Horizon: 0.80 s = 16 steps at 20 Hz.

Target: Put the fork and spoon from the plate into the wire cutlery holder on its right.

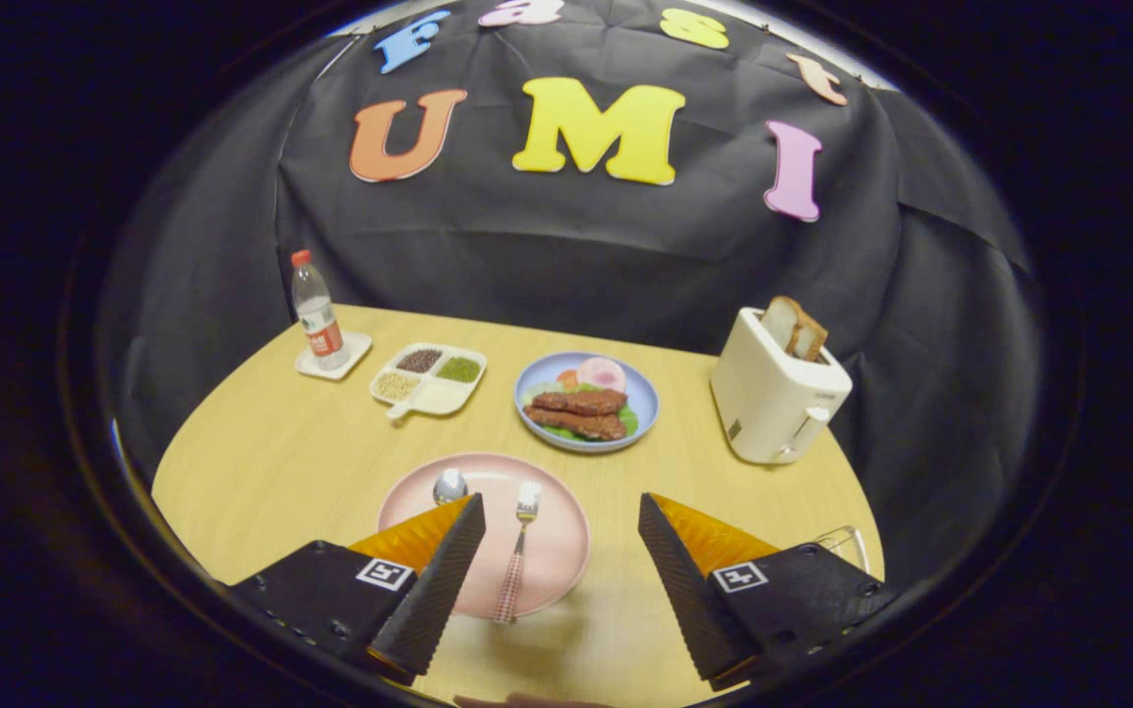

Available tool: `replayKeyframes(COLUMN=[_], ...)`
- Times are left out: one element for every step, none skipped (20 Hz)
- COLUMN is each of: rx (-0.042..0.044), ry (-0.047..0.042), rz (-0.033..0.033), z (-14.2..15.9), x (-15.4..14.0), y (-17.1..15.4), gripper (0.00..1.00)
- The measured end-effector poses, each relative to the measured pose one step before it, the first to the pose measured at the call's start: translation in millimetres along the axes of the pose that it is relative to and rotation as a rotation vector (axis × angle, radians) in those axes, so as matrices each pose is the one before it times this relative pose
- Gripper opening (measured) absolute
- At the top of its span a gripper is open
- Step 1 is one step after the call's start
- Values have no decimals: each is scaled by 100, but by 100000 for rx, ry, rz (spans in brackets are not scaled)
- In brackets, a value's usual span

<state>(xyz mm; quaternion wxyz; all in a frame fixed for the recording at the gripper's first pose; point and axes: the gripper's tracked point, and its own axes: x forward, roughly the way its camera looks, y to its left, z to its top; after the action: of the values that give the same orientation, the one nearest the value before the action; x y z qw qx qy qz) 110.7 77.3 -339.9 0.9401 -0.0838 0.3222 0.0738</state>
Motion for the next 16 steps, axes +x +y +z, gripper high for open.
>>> replayKeyframes(rx=[377,264,437,539,262,370,406,253,115,766,1187,1054,1188,1364,1216,749], ry=[3230,3251,2838,2902,2807,2448,1700,1904,1782,980,574,1551,1418,1281,1167,1113], rz=[384,286,-249,-332,-737,-525,539,-116,932,1618,1323,405,321,337,-311,69], z=[-773,-933,-858,-1028,-711,-574,-301,-462,-266,-172,-64,-309,-284,-222,-278,-227], x=[920,625,922,672,673,745,512,644,426,401,422,355,384,355,344,340], y=[313,364,280,201,9,72,282,176,274,480,391,195,131,177,-11,21], gripper=[94,95,94,89,87,84,81,78,75,70,67,63,58,54,50,47])
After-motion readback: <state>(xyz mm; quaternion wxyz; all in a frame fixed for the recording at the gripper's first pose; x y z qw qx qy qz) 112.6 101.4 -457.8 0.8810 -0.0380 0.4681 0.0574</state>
